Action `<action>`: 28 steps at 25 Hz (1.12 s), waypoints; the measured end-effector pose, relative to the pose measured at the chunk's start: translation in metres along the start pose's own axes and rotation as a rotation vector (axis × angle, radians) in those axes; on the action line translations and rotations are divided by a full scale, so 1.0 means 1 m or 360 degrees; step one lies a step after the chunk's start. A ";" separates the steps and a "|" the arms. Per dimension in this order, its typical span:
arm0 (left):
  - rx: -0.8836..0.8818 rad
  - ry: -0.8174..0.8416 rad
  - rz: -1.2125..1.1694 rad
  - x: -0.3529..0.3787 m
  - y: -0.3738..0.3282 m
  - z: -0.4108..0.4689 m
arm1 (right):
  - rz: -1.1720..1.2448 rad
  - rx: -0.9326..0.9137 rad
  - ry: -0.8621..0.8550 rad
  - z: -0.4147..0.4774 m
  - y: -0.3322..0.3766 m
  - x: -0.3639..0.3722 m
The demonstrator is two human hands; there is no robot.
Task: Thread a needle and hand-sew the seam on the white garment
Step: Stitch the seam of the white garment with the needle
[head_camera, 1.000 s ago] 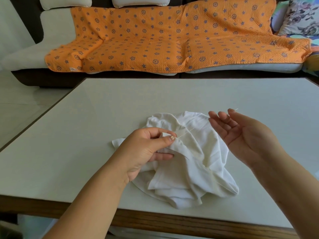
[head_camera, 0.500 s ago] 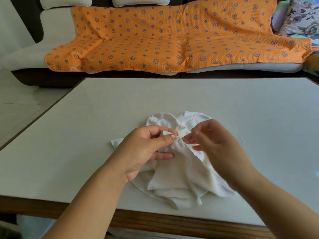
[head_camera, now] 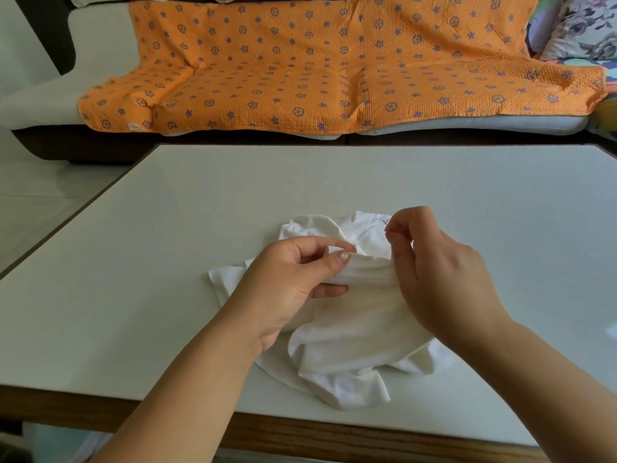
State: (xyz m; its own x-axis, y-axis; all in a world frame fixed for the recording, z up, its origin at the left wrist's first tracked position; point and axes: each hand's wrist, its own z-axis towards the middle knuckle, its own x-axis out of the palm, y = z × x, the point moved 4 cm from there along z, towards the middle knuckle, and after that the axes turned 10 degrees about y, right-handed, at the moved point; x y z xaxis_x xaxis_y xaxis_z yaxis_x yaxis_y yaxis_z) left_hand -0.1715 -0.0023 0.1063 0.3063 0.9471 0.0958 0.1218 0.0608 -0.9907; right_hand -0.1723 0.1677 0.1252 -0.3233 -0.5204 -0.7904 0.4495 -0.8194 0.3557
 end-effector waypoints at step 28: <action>0.0044 -0.0107 0.0097 0.000 0.013 0.021 | 0.1053 0.0762 0.0533 -0.018 -0.002 0.002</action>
State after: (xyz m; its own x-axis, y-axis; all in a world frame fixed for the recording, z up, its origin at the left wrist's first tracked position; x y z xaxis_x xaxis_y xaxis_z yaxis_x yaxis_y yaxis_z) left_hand -0.1901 0.0049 0.0913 0.2479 0.9683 0.0295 0.0786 0.0103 -0.9969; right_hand -0.1587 0.1727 0.1141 0.1744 -0.8877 -0.4261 0.0366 -0.4266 0.9037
